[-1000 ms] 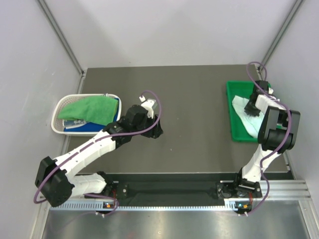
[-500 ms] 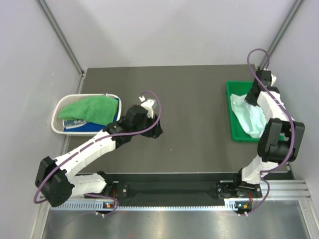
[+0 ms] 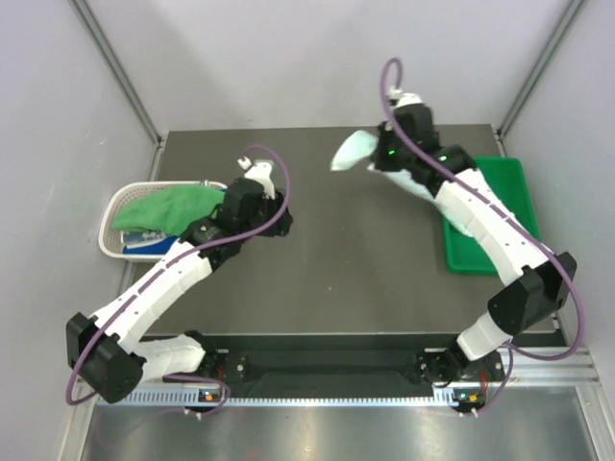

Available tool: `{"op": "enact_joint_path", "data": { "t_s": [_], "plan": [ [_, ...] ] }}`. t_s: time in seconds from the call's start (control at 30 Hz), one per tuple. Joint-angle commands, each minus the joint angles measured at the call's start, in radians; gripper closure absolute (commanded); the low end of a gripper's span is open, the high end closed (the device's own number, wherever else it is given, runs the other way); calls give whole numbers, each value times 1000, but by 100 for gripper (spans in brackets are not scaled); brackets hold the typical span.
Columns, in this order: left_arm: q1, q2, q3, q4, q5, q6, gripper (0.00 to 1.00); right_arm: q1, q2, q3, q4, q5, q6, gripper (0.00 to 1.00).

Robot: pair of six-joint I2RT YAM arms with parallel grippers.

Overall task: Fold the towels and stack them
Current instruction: Move the towel to the center of the board

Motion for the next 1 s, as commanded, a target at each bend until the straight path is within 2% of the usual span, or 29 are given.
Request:
{"op": "enact_joint_path", "data": {
  "t_s": [0.0,0.03,0.1,0.13,0.2,0.27,0.37,0.53,0.57,0.77,0.8,0.83,0.93,0.97],
  "plan": [
    [97,-53,83,-46,-72,2,46,160,-3,17,41,-14,36,100],
    [124,-59,90,-65,-72,-3,46,249,-2,-12,63,6,47,100],
    [205,-88,101,-72,-73,-14,46,326,-1,-57,132,8,68,100],
    [224,-96,101,-78,-84,-17,46,392,-3,-118,161,6,88,100],
    [261,-119,101,-85,-121,-20,45,448,-24,-192,251,17,114,100],
    [273,-125,94,-85,-141,-23,44,515,-46,-330,369,-13,171,100],
    [281,-101,69,-76,-124,-31,44,616,-49,-437,422,-24,200,100],
    [281,-21,-3,24,103,-41,47,782,-93,-571,429,-55,186,100],
    [281,-3,-14,41,193,-44,46,810,-109,-595,431,-60,185,100],
    [246,235,3,96,295,-38,46,1023,-241,-756,296,-6,234,98],
    [220,258,9,107,296,-40,46,1038,-294,-776,282,8,251,95],
    [203,284,17,127,292,-41,46,1049,-325,-813,266,41,296,80],
    [129,389,55,151,272,-64,46,1048,-422,-835,183,161,381,50],
    [114,415,61,174,270,-74,45,1029,-434,-826,113,252,393,39]
  ]
}}
